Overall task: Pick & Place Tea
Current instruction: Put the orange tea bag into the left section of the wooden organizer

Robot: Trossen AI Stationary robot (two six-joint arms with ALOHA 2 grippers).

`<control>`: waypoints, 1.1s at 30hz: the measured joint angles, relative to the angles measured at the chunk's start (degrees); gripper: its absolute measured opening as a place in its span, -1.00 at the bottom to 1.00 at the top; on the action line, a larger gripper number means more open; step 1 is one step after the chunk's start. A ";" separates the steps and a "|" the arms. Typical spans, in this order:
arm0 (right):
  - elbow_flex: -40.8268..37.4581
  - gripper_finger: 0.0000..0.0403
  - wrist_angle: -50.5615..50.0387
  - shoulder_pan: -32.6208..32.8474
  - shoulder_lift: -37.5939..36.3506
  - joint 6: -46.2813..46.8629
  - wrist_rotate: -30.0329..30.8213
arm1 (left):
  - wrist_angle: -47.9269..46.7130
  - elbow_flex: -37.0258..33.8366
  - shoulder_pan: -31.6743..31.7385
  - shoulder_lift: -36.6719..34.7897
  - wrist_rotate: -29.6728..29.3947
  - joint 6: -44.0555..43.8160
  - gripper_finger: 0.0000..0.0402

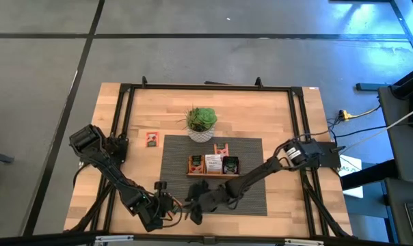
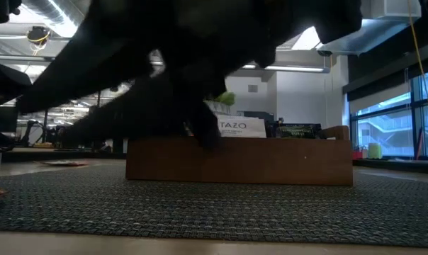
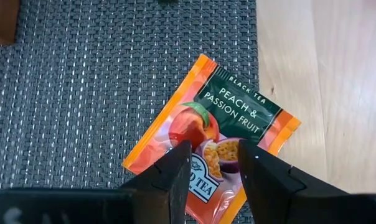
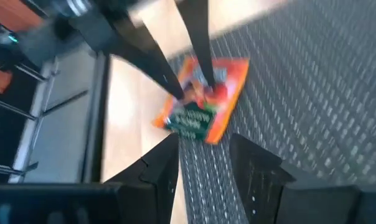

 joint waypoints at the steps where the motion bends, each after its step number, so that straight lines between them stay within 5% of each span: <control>1: 1.57 -0.28 -2.10 0.05 0.94 1.13 -0.03 | 0.00 0.00 -0.05 0.00 -0.14 0.44 -0.35; 9: 11.00 -0.28 -14.30 -0.16 6.32 12.91 -0.03 | 0.02 0.00 -0.03 0.00 -0.09 1.87 -0.35; 33: 11.51 -0.28 -14.47 -1.82 6.68 23.92 -0.50 | 2.97 0.00 -0.03 2.00 -7.58 -0.92 -0.35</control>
